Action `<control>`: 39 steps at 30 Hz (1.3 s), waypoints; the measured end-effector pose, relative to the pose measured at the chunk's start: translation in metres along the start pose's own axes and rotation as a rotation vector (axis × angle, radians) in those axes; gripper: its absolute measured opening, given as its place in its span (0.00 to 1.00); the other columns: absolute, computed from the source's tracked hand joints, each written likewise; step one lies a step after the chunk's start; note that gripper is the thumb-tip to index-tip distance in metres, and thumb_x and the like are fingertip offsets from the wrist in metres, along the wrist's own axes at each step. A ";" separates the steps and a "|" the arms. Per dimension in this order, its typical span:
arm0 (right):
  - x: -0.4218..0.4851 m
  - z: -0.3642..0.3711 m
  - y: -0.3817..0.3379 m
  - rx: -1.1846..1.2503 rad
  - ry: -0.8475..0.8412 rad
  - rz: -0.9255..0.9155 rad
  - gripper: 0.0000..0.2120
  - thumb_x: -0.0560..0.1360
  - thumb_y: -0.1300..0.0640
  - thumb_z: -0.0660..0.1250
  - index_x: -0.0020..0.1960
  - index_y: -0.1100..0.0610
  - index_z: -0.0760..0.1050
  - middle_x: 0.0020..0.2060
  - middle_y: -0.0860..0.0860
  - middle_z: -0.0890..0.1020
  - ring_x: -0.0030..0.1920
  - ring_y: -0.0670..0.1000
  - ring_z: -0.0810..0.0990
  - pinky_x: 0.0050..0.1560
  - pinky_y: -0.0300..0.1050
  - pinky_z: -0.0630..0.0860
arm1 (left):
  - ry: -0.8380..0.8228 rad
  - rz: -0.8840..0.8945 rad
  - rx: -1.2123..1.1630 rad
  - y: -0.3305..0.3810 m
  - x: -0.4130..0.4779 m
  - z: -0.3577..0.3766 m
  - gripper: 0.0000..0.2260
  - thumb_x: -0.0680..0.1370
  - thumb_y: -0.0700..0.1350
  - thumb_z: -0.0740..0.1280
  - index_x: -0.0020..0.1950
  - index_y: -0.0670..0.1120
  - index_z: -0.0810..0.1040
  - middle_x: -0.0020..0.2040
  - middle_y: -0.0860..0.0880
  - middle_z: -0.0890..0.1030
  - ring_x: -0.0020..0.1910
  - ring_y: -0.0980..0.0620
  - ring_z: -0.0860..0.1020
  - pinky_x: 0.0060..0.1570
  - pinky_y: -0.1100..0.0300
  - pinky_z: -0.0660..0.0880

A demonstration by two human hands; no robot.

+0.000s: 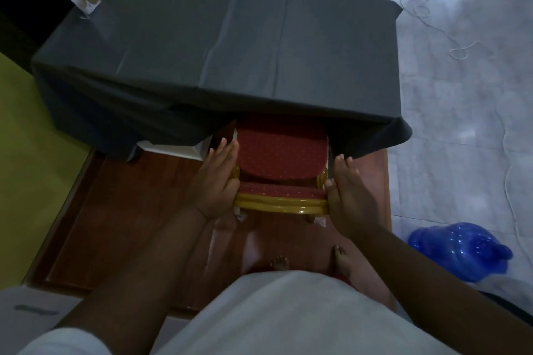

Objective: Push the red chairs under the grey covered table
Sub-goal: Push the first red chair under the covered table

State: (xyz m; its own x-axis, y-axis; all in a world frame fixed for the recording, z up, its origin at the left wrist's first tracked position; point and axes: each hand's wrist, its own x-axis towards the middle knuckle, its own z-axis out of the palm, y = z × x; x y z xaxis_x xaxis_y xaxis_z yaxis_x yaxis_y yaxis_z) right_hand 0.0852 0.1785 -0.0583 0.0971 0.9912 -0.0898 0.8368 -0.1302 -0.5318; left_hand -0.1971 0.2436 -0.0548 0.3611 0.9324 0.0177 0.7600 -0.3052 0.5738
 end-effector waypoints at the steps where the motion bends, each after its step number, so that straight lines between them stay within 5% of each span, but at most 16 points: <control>1: 0.002 0.001 -0.001 0.000 0.002 0.002 0.29 0.80 0.44 0.47 0.78 0.54 0.52 0.78 0.54 0.58 0.77 0.55 0.54 0.71 0.61 0.65 | 0.003 0.004 -0.012 -0.001 0.002 -0.001 0.32 0.73 0.43 0.56 0.78 0.44 0.53 0.78 0.46 0.56 0.78 0.51 0.50 0.76 0.49 0.48; 33: 0.042 0.001 -0.020 0.024 -0.022 -0.011 0.29 0.80 0.46 0.47 0.78 0.58 0.51 0.78 0.55 0.56 0.78 0.51 0.48 0.75 0.56 0.56 | -0.022 -0.016 0.100 -0.028 0.046 -0.016 0.31 0.73 0.44 0.54 0.77 0.44 0.54 0.79 0.46 0.57 0.78 0.51 0.49 0.77 0.49 0.48; 39: 0.044 0.002 -0.016 0.064 -0.060 0.003 0.30 0.81 0.43 0.48 0.79 0.55 0.48 0.79 0.53 0.53 0.78 0.50 0.44 0.76 0.56 0.53 | -0.162 -0.038 0.184 -0.028 0.050 -0.020 0.32 0.76 0.51 0.53 0.78 0.47 0.47 0.80 0.49 0.49 0.78 0.53 0.42 0.76 0.51 0.42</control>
State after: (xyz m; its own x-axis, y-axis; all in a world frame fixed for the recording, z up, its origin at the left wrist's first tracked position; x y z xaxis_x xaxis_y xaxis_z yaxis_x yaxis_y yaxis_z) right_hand 0.0747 0.2238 -0.0554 0.0658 0.9879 -0.1404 0.8003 -0.1363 -0.5839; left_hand -0.2111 0.3030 -0.0540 0.4008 0.9052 -0.1411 0.8551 -0.3144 0.4122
